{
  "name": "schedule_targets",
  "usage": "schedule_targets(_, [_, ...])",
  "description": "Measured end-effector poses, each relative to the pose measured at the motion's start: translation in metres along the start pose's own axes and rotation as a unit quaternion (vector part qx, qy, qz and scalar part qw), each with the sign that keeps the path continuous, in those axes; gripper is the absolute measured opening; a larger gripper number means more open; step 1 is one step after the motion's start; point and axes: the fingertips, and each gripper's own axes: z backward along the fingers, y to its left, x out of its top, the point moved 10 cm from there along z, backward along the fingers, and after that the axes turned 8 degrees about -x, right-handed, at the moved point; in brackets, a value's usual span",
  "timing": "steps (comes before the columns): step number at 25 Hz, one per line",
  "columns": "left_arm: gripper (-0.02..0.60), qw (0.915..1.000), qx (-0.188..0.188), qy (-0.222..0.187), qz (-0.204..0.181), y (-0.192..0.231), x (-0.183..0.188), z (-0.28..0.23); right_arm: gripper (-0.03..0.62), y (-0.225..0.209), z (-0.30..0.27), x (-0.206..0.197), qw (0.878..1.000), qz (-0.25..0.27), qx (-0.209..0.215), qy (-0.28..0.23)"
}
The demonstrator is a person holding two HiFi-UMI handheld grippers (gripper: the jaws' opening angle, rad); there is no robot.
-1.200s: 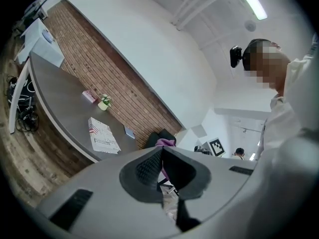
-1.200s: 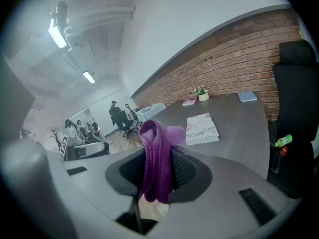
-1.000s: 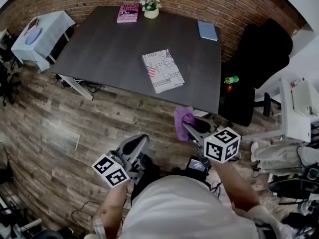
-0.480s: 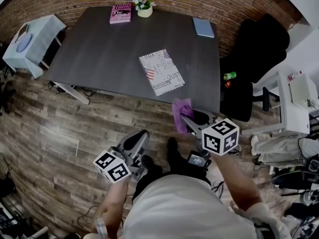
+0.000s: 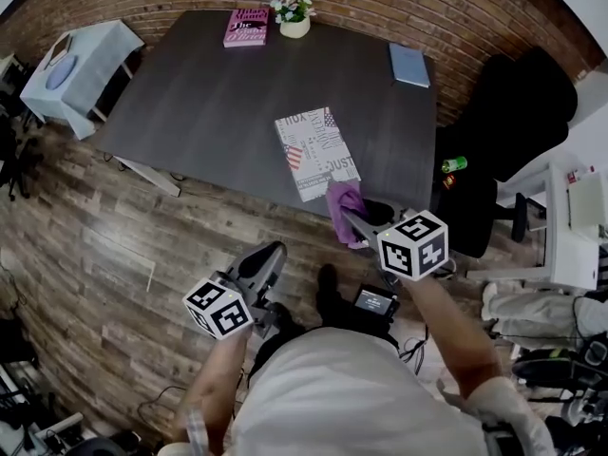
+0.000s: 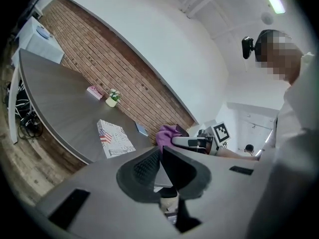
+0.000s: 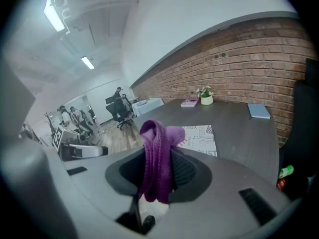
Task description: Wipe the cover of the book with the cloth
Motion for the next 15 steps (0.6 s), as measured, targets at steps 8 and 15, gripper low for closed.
schedule_targets(8, [0.012,0.9982,0.055,0.011,0.022,0.026,-0.009,-0.06,0.114,-0.058,-0.043,0.03,0.997,0.05,0.041,0.037])
schedule_targets(15, [0.012,0.99,0.127,0.056,0.026,0.054,-0.021,-0.097,0.114,-0.092,-0.085,0.049,0.989,0.11,0.073,0.065])
